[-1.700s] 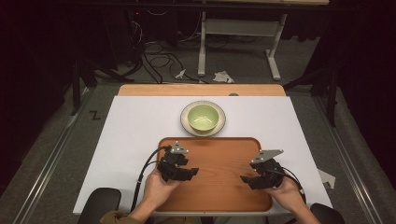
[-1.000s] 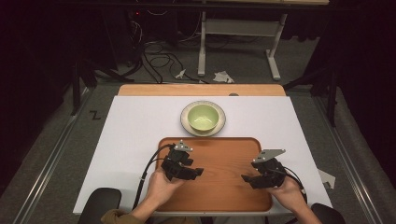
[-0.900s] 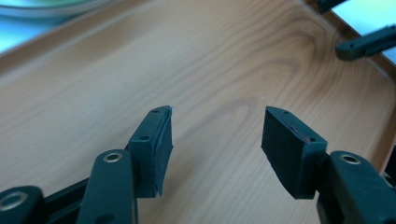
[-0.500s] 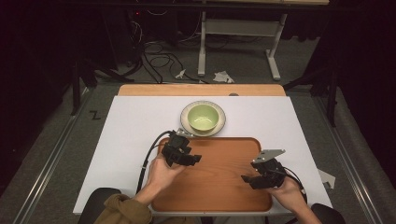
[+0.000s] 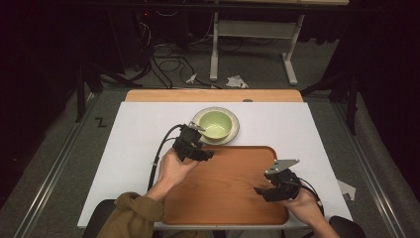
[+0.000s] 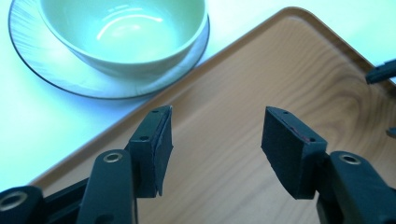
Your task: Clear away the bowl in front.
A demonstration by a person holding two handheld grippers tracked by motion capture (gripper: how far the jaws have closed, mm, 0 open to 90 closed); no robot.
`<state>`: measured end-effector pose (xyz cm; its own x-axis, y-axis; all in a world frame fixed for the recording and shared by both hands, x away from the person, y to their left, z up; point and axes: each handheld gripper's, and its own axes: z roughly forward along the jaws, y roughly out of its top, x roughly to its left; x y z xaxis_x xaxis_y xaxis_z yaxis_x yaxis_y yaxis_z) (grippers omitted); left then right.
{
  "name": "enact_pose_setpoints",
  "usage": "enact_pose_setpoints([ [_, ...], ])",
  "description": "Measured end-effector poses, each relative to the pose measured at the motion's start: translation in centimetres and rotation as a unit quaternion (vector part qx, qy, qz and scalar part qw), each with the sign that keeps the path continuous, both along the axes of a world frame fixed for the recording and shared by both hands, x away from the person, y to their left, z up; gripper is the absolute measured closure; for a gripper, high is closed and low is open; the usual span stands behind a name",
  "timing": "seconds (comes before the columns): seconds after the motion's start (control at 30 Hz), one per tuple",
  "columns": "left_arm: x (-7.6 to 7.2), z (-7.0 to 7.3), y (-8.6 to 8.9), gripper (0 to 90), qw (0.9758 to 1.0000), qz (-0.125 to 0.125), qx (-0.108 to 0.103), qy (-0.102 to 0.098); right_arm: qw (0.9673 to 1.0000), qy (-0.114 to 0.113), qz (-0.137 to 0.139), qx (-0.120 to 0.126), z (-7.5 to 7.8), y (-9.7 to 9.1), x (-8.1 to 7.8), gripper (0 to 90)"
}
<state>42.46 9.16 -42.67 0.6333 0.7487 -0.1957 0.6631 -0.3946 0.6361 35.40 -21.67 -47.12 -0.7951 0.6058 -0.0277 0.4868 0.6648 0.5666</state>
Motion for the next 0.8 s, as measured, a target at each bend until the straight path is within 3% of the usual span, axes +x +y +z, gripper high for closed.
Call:
enact_pose_setpoints([
  [0.47,3.7,1.1,0.0,42.0,0.9994,0.030,0.013,-0.006,1.0000,-0.001,-0.002,0.004,0.1,-0.2,0.1,35.7],
  [0.8,6.4,1.9,-0.3,39.4,0.9983,0.043,0.038,-0.010,1.0000,-0.001,-0.002,0.005,0.1,-0.3,0.1,35.7],
])
